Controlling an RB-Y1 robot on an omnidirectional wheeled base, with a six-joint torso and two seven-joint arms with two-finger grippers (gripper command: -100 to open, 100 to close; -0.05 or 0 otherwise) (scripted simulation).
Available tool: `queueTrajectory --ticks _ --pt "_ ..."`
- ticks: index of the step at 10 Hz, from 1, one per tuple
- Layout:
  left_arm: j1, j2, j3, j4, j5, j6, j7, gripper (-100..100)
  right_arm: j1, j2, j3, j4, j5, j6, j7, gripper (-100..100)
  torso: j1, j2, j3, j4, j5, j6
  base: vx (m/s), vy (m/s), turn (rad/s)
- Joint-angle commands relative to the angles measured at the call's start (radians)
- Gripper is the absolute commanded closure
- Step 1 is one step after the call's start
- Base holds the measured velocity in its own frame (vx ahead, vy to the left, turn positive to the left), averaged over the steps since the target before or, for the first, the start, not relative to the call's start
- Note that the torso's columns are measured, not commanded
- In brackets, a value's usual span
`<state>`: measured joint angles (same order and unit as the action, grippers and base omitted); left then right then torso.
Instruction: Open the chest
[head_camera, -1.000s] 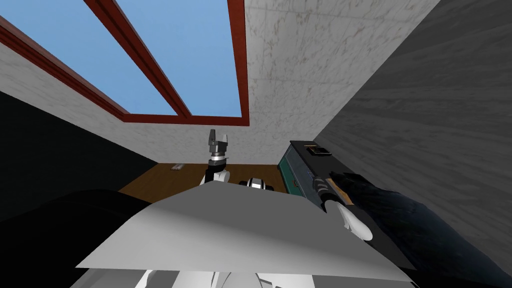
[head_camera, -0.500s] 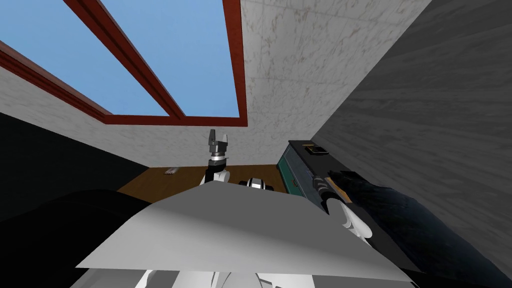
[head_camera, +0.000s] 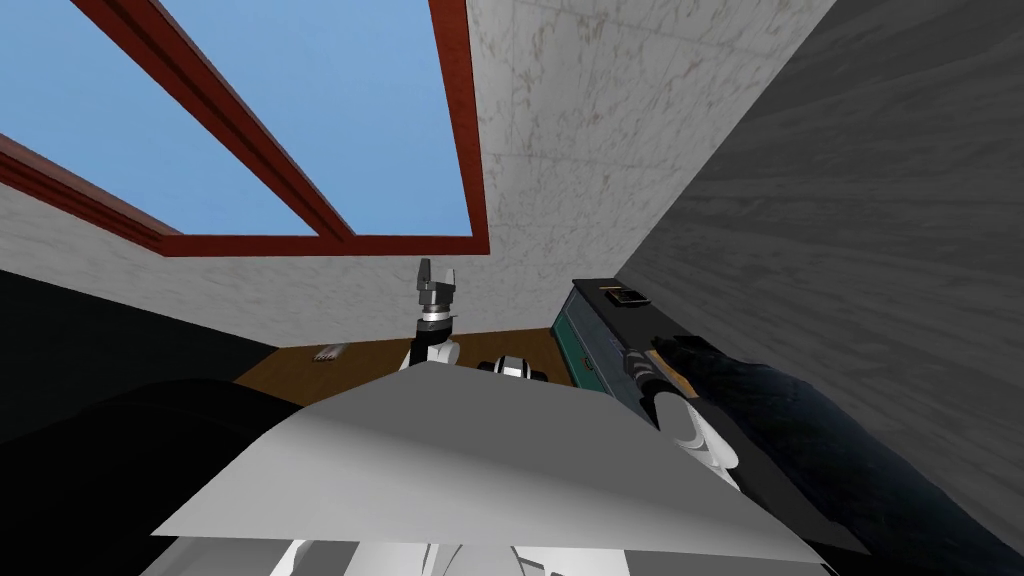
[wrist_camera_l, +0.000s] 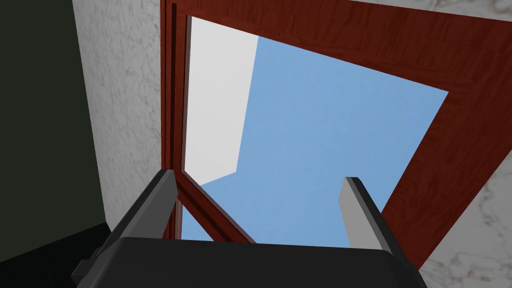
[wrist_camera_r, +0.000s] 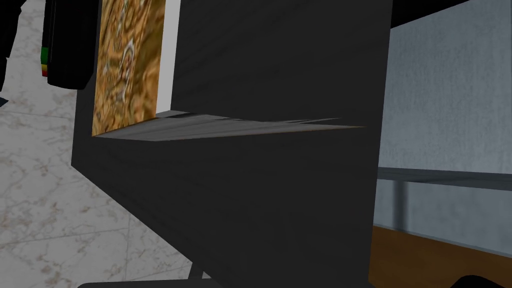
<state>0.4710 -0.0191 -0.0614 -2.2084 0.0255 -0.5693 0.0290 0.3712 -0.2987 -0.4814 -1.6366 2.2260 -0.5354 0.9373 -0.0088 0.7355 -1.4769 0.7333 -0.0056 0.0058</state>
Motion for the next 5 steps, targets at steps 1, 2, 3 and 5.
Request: queueTrajectory --ticks 1,2,3,5 --pt "0.000 0.000 0.000 0.000 0.000 0.000 0.000 0 -0.005 0.015 -0.021 0.010 -0.015 -0.045 0.079 100 0.000 0.001 0.001 0.000 0.000 -0.001 0.022 0.010 -0.012" --pt "0.000 0.000 0.000 0.000 0.000 0.000 0.000 0 -0.037 0.038 -0.062 0.022 -0.055 -0.085 0.107 100 0.000 0.001 0.001 0.000 -0.002 -0.003 0.033 0.023 -0.196" --pt "0.000 0.000 0.000 0.000 0.000 0.000 0.000 0 -0.037 0.038 -0.062 0.022 -0.055 -0.103 0.135 100 0.001 0.001 0.001 0.000 0.000 0.000 0.037 0.027 -0.125" --pt "0.000 0.000 0.000 0.000 0.000 0.000 0.000 0 -0.070 0.062 -0.102 0.033 -0.095 -0.140 0.197 100 0.000 0.002 0.001 -0.001 -0.002 -0.002 0.023 0.021 -0.131"
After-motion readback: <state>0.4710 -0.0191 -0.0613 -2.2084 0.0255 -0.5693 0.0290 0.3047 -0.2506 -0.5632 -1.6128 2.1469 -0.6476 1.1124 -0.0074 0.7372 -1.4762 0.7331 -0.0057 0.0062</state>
